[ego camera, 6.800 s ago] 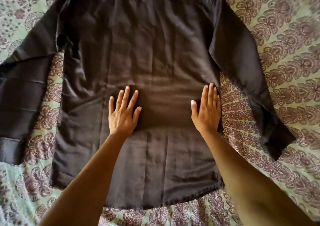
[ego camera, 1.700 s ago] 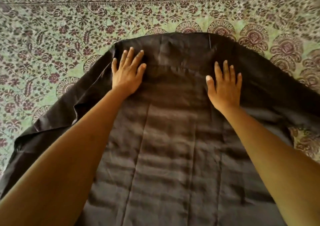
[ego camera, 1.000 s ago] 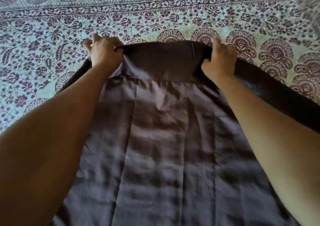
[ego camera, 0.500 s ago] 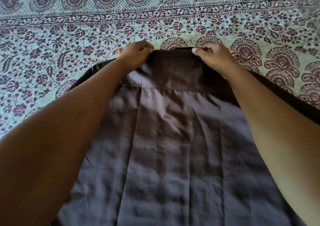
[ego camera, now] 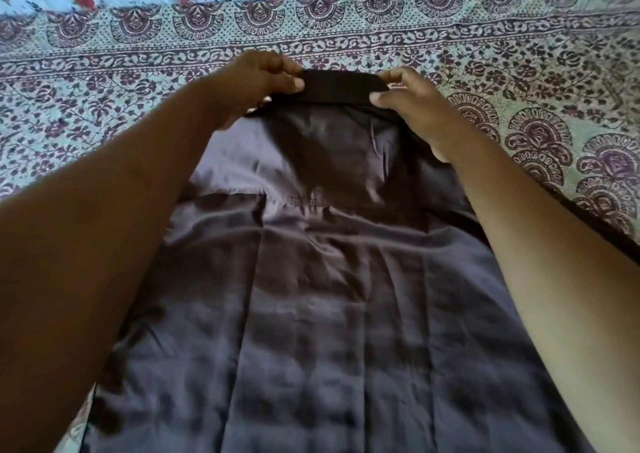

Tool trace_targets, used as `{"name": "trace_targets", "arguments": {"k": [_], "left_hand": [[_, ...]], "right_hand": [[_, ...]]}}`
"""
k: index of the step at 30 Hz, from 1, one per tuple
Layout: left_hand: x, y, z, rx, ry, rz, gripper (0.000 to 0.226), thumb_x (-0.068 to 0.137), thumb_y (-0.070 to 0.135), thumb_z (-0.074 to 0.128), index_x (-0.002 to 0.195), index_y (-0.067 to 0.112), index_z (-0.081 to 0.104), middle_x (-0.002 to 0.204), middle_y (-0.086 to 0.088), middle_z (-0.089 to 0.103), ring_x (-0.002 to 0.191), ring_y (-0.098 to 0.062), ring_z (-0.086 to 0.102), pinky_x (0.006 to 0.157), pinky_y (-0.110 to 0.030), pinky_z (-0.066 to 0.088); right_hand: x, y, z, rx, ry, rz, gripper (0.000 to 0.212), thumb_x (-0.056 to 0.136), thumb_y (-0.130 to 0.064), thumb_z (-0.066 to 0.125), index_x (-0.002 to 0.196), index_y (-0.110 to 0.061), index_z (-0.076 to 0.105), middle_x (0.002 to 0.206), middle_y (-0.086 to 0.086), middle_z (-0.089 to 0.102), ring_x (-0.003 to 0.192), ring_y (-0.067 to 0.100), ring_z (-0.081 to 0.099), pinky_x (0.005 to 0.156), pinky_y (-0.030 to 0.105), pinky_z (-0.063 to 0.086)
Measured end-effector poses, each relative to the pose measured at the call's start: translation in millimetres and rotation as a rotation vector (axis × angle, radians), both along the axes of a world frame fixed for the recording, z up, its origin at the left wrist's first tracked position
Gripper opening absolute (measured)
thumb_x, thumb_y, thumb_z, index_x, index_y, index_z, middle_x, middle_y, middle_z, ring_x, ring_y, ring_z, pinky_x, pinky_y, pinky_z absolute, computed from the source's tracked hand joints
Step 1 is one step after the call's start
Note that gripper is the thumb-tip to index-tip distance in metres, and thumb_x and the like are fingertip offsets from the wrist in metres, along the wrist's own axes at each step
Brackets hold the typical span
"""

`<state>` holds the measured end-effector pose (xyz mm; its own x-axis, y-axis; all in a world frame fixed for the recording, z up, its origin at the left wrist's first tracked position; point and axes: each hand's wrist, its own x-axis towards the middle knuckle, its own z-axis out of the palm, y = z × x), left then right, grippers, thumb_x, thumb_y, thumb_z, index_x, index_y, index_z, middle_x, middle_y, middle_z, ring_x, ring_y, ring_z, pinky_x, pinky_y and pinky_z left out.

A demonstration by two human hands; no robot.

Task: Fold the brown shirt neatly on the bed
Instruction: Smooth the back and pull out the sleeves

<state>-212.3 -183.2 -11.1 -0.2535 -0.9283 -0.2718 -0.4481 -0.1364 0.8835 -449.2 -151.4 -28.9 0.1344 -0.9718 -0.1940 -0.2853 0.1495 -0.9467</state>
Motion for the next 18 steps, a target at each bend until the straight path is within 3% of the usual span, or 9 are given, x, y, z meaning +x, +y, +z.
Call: {"name": "trace_targets", "arguments": {"k": [3,6,8,10,11,13,14,16,18], "left_hand": [[-12,-8,1,-0.127,-0.024,0.083,0.019,0.084,0.004,0.063,0.083,0.023,0.063,0.065,0.015,0.061,0.058,0.007,0.056,0.056,-0.009,0.045],[-25,-14,-14,-0.197,-0.134,0.162,0.023,0.08,0.003,0.066,0.1,0.014,0.068,0.074,0.004,0.062,0.069,-0.005,0.057,0.07,-0.017,0.05],[-27,-17,-28,-0.192,-0.209,0.2,0.022,0.078,0.011,0.069,0.098,0.02,0.068,0.077,0.0,0.063,0.076,-0.014,0.058,0.076,-0.027,0.05],[-25,-17,-39,-0.16,-0.261,0.253,0.016,0.079,0.027,0.069,0.094,0.021,0.067,0.08,-0.006,0.067,0.083,-0.024,0.063,0.08,-0.032,0.051],[-22,-16,-43,-0.146,-0.293,0.272,0.025,0.08,0.037,0.067,0.094,0.016,0.068,0.087,-0.012,0.069,0.089,-0.028,0.064,0.083,-0.034,0.052],[-16,-13,-46,-0.096,-0.371,0.246,0.044,0.086,0.047,0.058,0.094,0.005,0.067,0.093,-0.019,0.068,0.092,-0.03,0.063,0.08,-0.032,0.047],[-12,-11,-46,-0.053,-0.414,0.206,0.049,0.088,0.049,0.055,0.089,0.001,0.065,0.087,-0.02,0.064,0.084,-0.029,0.06,0.074,-0.03,0.044],[-7,-8,-46,0.039,-0.458,0.129,0.049,0.089,0.047,0.054,0.068,0.003,0.052,0.067,-0.012,0.048,0.062,-0.021,0.044,0.059,-0.025,0.033],[-6,-7,-46,0.07,-0.444,0.073,0.04,0.088,0.038,0.061,0.062,0.01,0.048,0.061,-0.007,0.04,0.056,-0.014,0.035,0.056,-0.025,0.028]], "right_hand": [[5,-7,-6,-0.192,0.12,-0.099,0.013,0.084,-0.015,0.062,0.096,-0.018,0.059,0.083,-0.005,0.057,0.08,0.007,0.054,0.077,0.022,0.044],[10,-12,-17,-0.294,0.355,-0.197,0.026,0.086,-0.016,0.062,0.111,-0.012,0.058,0.1,0.003,0.062,0.09,0.013,0.056,0.078,0.026,0.045],[14,-9,-25,-0.324,0.448,-0.222,0.03,0.087,-0.018,0.061,0.116,-0.014,0.055,0.107,0.005,0.063,0.09,0.013,0.055,0.071,0.024,0.039],[14,-10,-33,-0.318,0.517,-0.268,0.03,0.089,-0.021,0.058,0.118,-0.015,0.053,0.103,0.002,0.065,0.084,0.015,0.055,0.066,0.024,0.036],[12,-10,-37,-0.293,0.58,-0.302,0.028,0.091,-0.026,0.056,0.117,-0.016,0.052,0.097,-0.001,0.064,0.079,0.016,0.054,0.064,0.025,0.036],[4,-10,-42,-0.174,0.723,-0.33,0.028,0.092,-0.042,0.05,0.101,-0.016,0.055,0.084,-0.004,0.057,0.075,0.017,0.05,0.062,0.027,0.035],[0,-10,-43,-0.102,0.76,-0.312,0.033,0.091,-0.047,0.048,0.084,-0.015,0.054,0.075,-0.004,0.053,0.072,0.019,0.049,0.058,0.028,0.033],[-6,-9,-47,-0.023,0.725,-0.26,0.042,0.089,-0.047,0.052,0.061,-0.017,0.046,0.062,-0.001,0.047,0.069,0.024,0.049,0.054,0.027,0.032],[-8,-13,-53,-0.015,0.593,-0.265,0.034,0.087,-0.039,0.059,0.063,-0.015,0.054,0.07,0.005,0.058,0.078,0.028,0.058,0.066,0.031,0.042]]}}
